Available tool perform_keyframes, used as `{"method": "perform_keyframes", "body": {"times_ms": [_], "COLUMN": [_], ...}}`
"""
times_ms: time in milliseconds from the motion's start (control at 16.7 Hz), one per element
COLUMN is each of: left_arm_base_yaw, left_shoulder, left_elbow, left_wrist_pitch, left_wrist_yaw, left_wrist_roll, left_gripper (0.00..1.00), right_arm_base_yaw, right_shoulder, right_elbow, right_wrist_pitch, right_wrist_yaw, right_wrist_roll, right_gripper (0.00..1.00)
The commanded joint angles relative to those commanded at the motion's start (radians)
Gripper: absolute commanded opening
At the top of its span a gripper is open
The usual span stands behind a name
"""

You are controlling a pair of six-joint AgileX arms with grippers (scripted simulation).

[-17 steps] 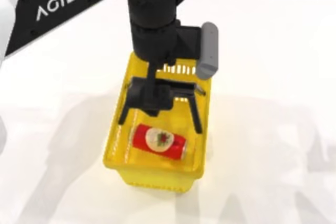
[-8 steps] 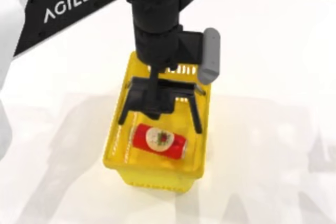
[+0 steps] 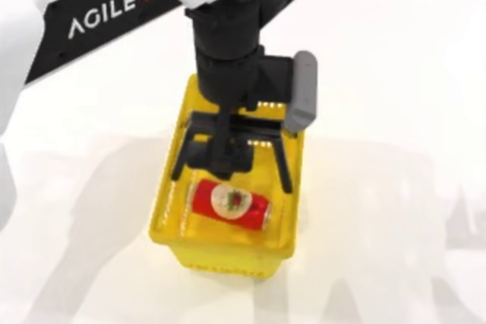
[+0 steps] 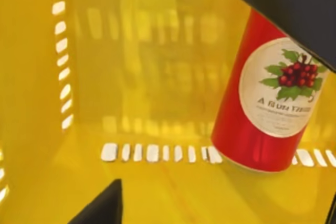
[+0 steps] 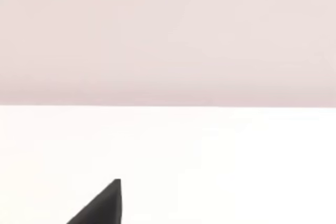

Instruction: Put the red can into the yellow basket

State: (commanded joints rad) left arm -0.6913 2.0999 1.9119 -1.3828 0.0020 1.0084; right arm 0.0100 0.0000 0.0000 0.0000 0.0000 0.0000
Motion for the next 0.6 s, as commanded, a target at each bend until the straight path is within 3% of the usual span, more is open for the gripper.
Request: {"method": "perform_keyframes", "body": {"times_ms": [600], "left_arm_base_yaw": [0.000], "left_shoulder": [0.000], "left_elbow": [0.000], "left_wrist_pitch": [0.000], "left_wrist_yaw": [0.000], "left_wrist_roll": [0.000], "left_gripper": [0.17], "right_arm_base_yaw": [0.000], "right_shoulder": [0.000], "right_elbow": [0.000], "right_wrist_pitch": [0.000], "right_wrist_yaw": [0.000], "right_wrist_roll": [0.000], "right_gripper": [1.00]}}
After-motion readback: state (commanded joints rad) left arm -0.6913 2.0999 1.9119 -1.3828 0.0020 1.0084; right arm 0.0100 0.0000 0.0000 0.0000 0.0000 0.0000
